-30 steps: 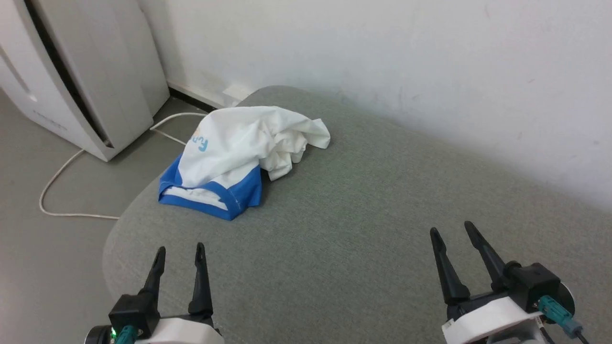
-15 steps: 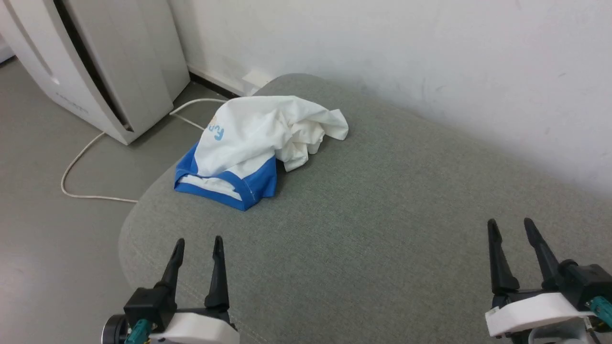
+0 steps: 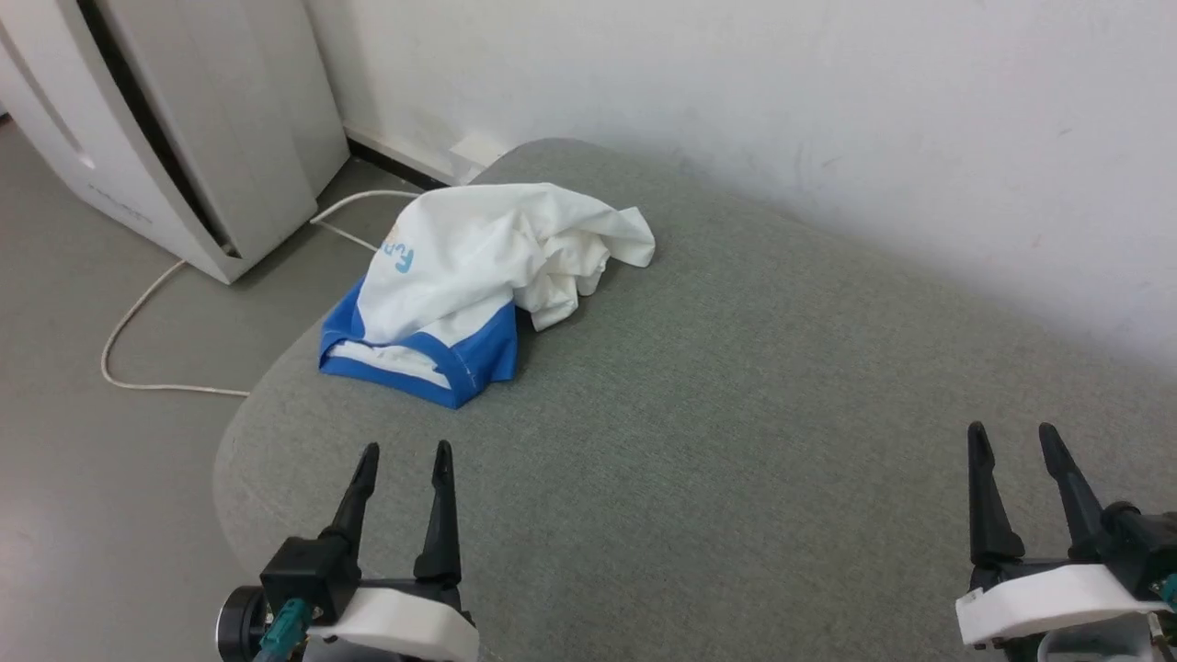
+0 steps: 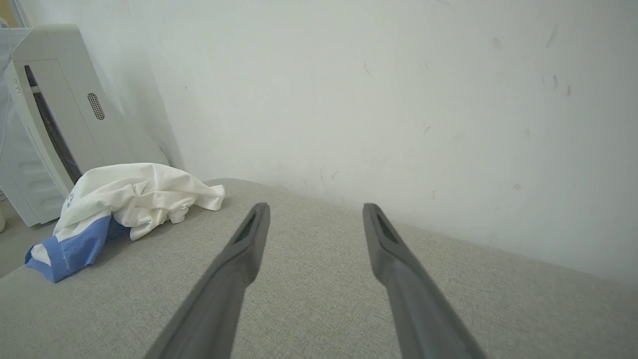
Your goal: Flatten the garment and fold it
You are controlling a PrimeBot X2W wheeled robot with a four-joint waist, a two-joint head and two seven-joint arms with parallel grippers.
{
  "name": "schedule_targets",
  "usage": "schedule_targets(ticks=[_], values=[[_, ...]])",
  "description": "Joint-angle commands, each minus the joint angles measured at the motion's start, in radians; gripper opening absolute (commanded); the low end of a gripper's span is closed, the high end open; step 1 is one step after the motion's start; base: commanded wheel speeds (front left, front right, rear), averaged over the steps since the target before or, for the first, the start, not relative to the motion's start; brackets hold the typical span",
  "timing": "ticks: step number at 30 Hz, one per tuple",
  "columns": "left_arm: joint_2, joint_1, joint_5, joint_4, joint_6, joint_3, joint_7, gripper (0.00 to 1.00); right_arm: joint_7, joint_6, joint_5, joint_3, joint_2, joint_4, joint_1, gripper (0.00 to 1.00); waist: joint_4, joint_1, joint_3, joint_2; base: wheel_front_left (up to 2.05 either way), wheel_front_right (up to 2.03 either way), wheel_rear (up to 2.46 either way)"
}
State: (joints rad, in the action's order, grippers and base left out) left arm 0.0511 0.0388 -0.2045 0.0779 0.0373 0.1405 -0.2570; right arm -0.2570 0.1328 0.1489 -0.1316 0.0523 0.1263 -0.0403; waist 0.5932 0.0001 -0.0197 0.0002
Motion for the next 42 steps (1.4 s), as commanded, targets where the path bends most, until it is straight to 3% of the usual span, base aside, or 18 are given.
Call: schedule_targets(ticks=[1,7,16,21,25,29,35,42], values=[[-0.001,-0.011,-0.012,0.001,0.006,0.003,-0.005,1.0,-0.005,-0.002,-0.004,0.0,-0.002,0.001,0.002,1.0,-0.012,-0.0001,-0.002,-0.0002,0.0,0.0,0.0],[-0.001,-0.012,-0.015,0.0,0.011,0.007,-0.005,1.0,-0.005,-0.002,0.0,0.005,-0.002,0.001,0.002,1.0,-0.027,-0.0001,0.0,-0.0002,0.0,0.0,0.0],[-0.001,-0.031,-0.013,-0.011,0.013,-0.04,-0.005,1.0,-0.005,-0.002,-0.01,0.114,-0.002,-0.016,0.002,1.0,-0.055,-0.0001,0.018,-0.0002,0.0,0.0,0.0],[0.013,-0.114,0.014,0.021,-0.018,-0.084,-0.005,1.0,-0.005,-0.002,-0.045,0.171,-0.002,-0.043,0.013,1.0,-0.098,-0.0001,0.077,-0.0002,0.0,0.0,0.0],[0.062,-0.243,0.011,0.128,-0.054,-0.113,-0.003,1.0,-0.005,-0.002,-0.079,0.204,-0.002,-0.073,0.026,1.0,-0.144,-0.0001,0.151,-0.0002,0.0,0.0,0.0],[0.126,-0.418,-0.021,0.288,-0.093,-0.136,0.089,1.0,-0.005,-0.002,-0.108,0.228,-0.002,-0.112,0.043,1.0,-0.193,-0.0001,0.236,-0.0002,0.0,0.0,0.0],[0.23,-0.641,-0.078,0.505,-0.149,-0.122,0.312,1.0,0.001,-0.002,-0.14,0.264,-0.002,-0.165,0.078,1.0,-0.269,-0.0001,0.344,-0.0002,0.0,0.0,0.0],[0.33,-0.79,-0.179,0.699,-0.167,-0.08,0.507,1.0,0.011,-0.002,-0.146,0.311,-0.002,-0.204,0.103,1.0,-0.34,-0.0001,0.44,-0.0002,0.0,0.0,0.0]])
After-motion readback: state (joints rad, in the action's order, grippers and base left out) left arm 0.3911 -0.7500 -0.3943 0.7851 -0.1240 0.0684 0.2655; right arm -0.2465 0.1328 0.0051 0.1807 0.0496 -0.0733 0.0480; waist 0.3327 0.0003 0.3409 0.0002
